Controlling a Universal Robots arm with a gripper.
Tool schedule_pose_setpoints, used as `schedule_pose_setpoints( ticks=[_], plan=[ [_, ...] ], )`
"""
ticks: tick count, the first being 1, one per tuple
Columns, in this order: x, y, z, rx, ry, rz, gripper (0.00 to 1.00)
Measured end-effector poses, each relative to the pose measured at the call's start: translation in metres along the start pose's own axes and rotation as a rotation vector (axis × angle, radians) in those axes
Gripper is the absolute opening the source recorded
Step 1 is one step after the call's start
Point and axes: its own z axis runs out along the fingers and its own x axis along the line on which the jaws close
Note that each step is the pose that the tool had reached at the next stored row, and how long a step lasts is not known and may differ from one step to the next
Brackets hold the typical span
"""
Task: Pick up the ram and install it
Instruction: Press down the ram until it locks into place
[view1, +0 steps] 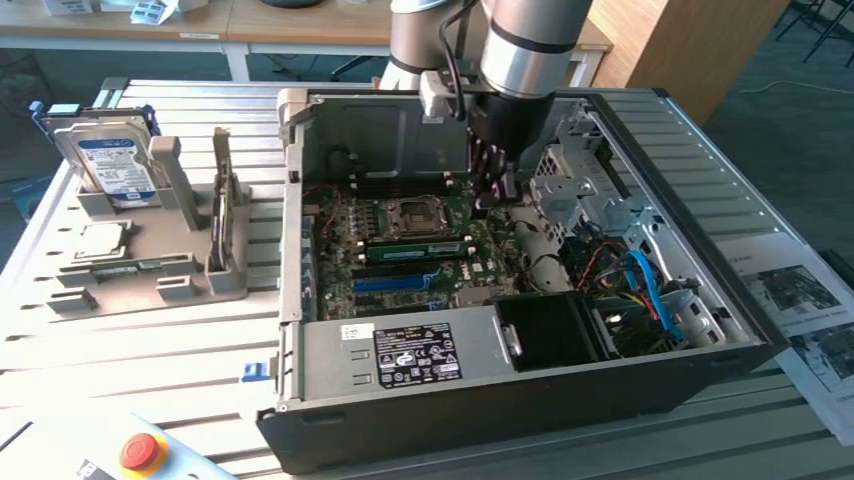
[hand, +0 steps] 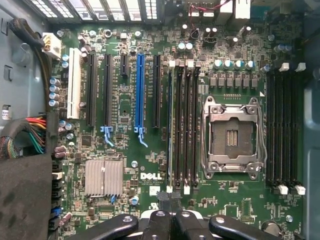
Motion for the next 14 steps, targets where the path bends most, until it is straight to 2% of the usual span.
schedule_pose_setpoints(
  ticks=[12,14],
  plan=[
    [-0.0001,-0.0001,0.0051,0.003,0.0,0.0,0.1],
    [-0.0001,-0.0001,0.0088,0.0078,0.0,0.0,0.1]
  ],
)
